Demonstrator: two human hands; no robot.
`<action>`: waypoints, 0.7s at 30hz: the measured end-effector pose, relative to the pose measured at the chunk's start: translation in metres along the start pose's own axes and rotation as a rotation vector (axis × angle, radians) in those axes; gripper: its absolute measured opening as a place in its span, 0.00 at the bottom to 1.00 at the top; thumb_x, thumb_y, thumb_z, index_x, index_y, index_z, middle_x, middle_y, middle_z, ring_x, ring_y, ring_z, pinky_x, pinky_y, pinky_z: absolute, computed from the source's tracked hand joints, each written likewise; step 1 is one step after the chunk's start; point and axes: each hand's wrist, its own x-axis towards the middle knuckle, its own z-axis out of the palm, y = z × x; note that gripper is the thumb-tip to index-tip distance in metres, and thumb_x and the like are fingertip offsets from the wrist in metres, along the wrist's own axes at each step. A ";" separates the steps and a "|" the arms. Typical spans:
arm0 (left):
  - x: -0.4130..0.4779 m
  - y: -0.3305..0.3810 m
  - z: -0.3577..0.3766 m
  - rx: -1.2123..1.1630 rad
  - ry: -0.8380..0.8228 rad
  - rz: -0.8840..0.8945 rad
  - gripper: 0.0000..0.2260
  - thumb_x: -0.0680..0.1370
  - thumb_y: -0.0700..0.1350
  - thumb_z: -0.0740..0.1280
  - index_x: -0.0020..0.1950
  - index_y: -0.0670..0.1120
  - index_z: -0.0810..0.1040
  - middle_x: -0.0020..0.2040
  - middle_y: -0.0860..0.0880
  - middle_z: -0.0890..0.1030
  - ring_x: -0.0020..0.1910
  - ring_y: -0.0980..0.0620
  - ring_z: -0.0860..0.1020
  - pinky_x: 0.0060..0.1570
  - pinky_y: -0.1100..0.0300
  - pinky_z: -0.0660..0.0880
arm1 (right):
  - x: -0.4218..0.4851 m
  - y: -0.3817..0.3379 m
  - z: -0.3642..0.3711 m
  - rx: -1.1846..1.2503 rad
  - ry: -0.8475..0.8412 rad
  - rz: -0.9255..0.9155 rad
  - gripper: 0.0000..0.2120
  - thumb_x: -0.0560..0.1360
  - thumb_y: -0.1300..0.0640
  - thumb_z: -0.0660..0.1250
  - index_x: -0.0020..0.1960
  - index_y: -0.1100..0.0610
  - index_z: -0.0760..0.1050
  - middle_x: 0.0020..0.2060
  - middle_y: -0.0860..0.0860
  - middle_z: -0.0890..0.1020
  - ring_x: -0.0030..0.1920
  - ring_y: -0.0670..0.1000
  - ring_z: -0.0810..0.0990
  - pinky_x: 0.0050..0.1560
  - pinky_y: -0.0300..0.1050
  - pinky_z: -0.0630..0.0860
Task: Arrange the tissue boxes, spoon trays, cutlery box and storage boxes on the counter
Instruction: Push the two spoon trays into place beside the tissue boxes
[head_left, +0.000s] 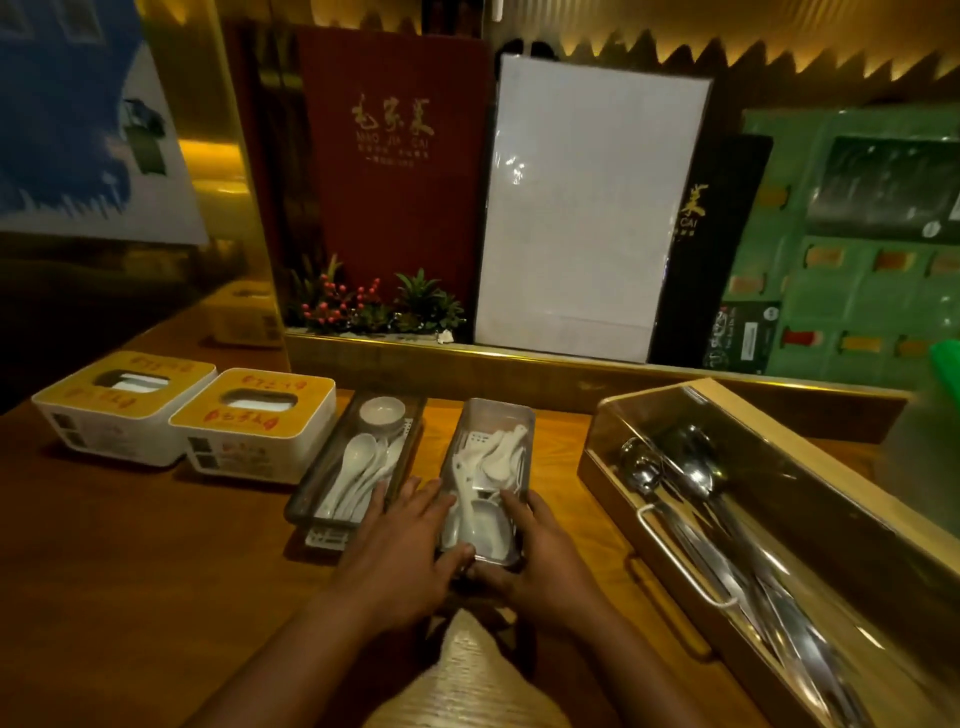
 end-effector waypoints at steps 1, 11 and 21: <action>0.004 -0.001 0.000 0.027 -0.012 -0.008 0.32 0.80 0.65 0.52 0.82 0.54 0.53 0.83 0.53 0.51 0.82 0.52 0.43 0.78 0.44 0.37 | 0.005 0.001 0.001 0.008 -0.013 0.010 0.54 0.61 0.23 0.67 0.79 0.47 0.56 0.77 0.45 0.57 0.74 0.50 0.64 0.66 0.49 0.74; 0.013 0.001 -0.005 0.038 -0.022 -0.036 0.32 0.81 0.64 0.52 0.82 0.52 0.54 0.83 0.50 0.52 0.82 0.51 0.42 0.75 0.44 0.30 | 0.023 0.006 0.003 0.142 -0.076 0.010 0.63 0.55 0.19 0.65 0.80 0.46 0.49 0.80 0.41 0.47 0.77 0.50 0.58 0.70 0.51 0.71; 0.013 -0.008 0.002 0.029 -0.009 -0.042 0.32 0.81 0.65 0.51 0.82 0.53 0.53 0.83 0.51 0.52 0.82 0.50 0.43 0.76 0.42 0.32 | 0.017 -0.005 0.003 0.055 -0.113 0.055 0.54 0.65 0.28 0.69 0.80 0.43 0.44 0.80 0.44 0.47 0.78 0.49 0.53 0.74 0.50 0.64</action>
